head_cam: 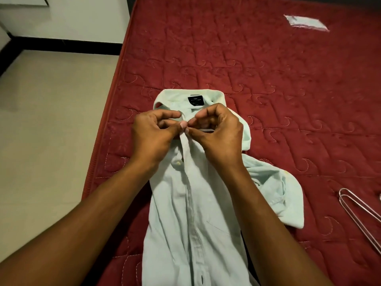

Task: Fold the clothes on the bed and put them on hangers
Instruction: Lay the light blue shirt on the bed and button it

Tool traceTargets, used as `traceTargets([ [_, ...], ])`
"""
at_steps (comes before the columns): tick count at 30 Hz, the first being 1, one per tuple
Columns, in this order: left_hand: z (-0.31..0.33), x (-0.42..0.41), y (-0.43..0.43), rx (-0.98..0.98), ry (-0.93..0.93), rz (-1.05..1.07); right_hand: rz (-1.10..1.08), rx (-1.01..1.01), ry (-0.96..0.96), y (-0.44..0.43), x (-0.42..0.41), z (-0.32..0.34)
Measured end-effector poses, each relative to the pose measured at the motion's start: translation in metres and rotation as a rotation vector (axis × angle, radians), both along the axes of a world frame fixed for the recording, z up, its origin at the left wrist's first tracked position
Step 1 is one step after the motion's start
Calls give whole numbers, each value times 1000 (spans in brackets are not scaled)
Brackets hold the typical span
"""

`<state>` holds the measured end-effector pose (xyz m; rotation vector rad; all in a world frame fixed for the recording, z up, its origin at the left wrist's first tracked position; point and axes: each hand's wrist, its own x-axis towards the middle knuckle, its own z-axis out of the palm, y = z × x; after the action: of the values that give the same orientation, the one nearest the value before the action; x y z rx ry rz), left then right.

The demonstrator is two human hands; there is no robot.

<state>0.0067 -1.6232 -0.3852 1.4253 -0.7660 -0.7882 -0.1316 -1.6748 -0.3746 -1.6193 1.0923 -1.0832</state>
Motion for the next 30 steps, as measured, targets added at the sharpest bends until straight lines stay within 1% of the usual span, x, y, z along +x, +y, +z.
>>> traceTargets([
  [3, -3, 2, 0, -6, -74, -2, -20, 36, -17, -2, 0, -4],
  [7, -8, 2, -2, 4, -86, -21, 9, 114, -44, -6, -2, -8],
  [11, -13, 1, -3, 49, -13, 15, 36, 128, 7, -7, -2, -11],
  [13, -15, 3, -3, 83, 11, -6, 34, 164, 28, -5, -1, -13],
  [16, -15, 7, -4, 109, 0, -30, 42, 241, -24, -4, 0, -15],
  [21, -19, 7, -5, 119, -96, -32, 48, 312, -99, -1, 0, -16],
  [25, -15, 4, -5, 77, -86, -5, 30, 318, -131, 0, 1, -16],
  [30, -15, 4, -4, 17, -54, 18, -20, 180, -93, 8, 3, -10],
])
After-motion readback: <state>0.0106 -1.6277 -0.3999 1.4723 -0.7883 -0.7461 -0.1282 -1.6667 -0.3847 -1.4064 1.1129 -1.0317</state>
